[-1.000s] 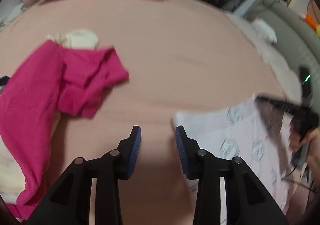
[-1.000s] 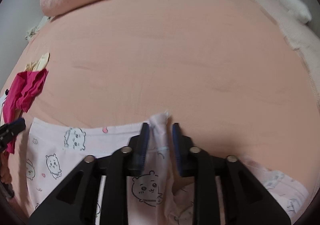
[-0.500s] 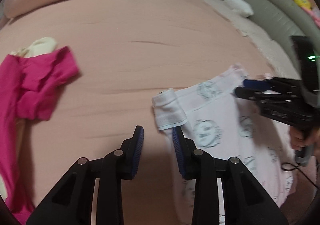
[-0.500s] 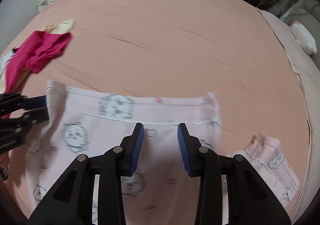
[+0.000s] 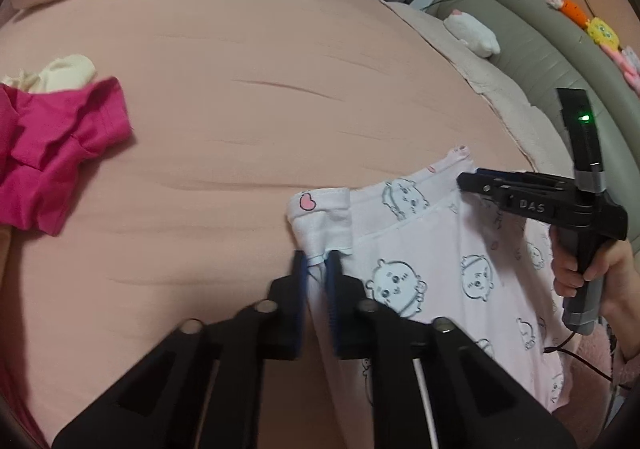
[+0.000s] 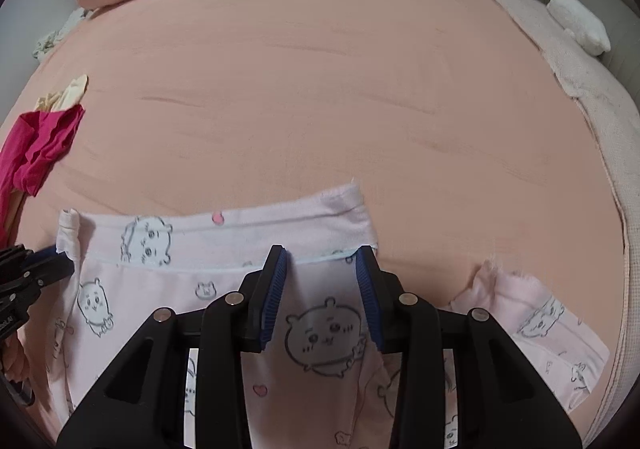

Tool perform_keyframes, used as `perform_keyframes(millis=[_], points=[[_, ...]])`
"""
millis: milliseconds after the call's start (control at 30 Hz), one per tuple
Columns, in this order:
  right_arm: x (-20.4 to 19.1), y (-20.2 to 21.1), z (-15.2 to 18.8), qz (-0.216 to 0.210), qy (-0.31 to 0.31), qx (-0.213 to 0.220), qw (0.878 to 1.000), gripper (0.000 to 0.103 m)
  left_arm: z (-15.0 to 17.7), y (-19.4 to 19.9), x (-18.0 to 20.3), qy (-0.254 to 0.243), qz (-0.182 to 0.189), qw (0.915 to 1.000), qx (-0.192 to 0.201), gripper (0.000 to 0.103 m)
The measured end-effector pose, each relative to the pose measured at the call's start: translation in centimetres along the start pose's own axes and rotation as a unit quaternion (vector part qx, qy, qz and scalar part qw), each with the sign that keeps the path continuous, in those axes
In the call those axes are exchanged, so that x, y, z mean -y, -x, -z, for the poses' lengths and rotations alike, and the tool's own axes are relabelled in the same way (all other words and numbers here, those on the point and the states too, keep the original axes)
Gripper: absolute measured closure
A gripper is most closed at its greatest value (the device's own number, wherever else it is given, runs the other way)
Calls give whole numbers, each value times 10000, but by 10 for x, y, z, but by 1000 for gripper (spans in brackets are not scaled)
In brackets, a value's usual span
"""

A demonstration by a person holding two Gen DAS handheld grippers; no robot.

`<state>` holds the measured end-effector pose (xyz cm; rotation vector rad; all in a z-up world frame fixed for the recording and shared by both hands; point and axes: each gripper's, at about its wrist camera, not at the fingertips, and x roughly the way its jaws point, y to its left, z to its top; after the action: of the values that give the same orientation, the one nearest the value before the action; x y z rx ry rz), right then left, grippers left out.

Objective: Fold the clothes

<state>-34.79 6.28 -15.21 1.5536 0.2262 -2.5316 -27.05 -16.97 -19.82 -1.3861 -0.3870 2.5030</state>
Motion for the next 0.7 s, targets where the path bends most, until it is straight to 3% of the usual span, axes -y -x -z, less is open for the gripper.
perform_keyframes(millis=[167, 367, 500, 600, 700], points=[[4, -3, -2, 278, -118, 311, 9991, 63, -6, 7, -8, 80, -124, 9998, -126, 97], [-12, -26, -4, -71, 455, 1, 9989, 95, -5, 9, -14, 149, -63, 9996, -229, 97], [-18, -24, -3, 22, 748, 139, 9971, 97, -9, 3, -8, 276, -19, 9993, -246, 98], [3, -24, -7, -435, 185, 144, 9988, 97, -11, 11, -16, 451, 124, 9987, -199, 100], [27, -26, -11, -943, -302, 216, 9949, 97, -11, 15, -23, 518, -10, 9985, -173, 102]])
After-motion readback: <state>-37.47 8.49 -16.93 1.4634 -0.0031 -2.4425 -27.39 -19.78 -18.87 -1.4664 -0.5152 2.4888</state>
